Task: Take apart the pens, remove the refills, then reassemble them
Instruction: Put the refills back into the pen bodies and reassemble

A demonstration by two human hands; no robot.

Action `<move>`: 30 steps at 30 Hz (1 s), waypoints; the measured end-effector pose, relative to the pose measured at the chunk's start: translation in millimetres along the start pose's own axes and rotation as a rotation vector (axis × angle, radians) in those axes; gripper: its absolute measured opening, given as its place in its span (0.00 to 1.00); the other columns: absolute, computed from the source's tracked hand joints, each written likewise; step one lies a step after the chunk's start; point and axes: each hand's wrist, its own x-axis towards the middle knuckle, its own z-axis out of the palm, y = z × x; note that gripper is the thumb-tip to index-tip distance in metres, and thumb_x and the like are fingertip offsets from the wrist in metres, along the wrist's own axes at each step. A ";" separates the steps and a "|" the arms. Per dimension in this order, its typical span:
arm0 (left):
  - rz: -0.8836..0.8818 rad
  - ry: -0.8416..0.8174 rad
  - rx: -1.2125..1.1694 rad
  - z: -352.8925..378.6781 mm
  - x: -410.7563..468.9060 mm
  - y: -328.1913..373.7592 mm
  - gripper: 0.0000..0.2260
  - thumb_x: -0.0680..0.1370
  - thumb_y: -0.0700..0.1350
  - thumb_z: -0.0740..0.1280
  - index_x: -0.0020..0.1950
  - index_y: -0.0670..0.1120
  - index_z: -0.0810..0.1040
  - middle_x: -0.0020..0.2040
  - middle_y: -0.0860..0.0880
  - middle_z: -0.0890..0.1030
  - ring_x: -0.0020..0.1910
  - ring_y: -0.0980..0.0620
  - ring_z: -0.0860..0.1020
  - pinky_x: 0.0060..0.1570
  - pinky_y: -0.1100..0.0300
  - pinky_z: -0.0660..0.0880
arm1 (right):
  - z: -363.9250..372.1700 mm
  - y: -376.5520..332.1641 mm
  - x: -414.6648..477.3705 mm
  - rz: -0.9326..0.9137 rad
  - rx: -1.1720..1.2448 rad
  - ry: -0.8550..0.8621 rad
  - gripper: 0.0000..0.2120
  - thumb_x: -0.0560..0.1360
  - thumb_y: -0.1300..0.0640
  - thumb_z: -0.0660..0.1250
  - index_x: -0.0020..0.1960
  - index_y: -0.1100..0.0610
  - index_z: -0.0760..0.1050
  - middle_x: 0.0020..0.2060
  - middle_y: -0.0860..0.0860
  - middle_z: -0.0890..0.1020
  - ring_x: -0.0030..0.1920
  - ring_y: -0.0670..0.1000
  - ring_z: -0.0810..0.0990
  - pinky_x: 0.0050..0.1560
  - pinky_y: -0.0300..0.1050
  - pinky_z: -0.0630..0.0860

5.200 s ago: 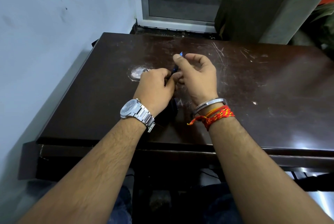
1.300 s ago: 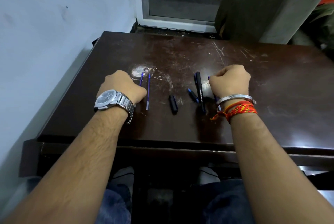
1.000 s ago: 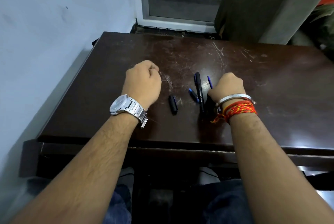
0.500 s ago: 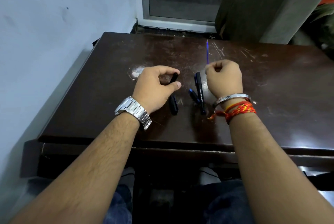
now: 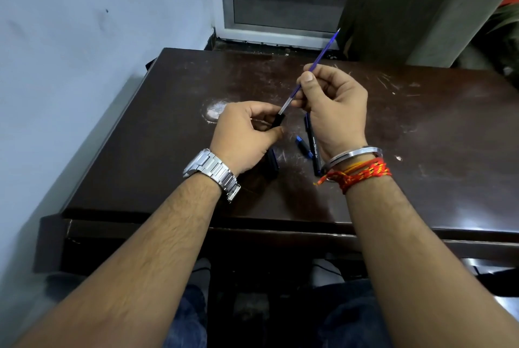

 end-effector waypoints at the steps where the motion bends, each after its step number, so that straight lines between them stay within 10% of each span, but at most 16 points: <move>1: 0.000 0.004 -0.002 -0.1 0.1 -0.2 0.13 0.68 0.39 0.77 0.49 0.53 0.85 0.41 0.56 0.85 0.38 0.59 0.82 0.42 0.64 0.79 | -0.5 0.0 0.4 -0.005 0.003 0.010 0.04 0.78 0.66 0.66 0.51 0.62 0.78 0.37 0.53 0.81 0.32 0.43 0.80 0.38 0.41 0.80; 30: 0.052 -0.016 -0.030 4.8 -1.2 0.5 0.13 0.69 0.39 0.75 0.48 0.56 0.84 0.42 0.57 0.86 0.41 0.59 0.84 0.44 0.61 0.79 | -4.3 6.0 0.8 0.065 -0.097 -0.043 0.03 0.76 0.64 0.68 0.45 0.59 0.79 0.34 0.54 0.81 0.31 0.46 0.80 0.35 0.40 0.79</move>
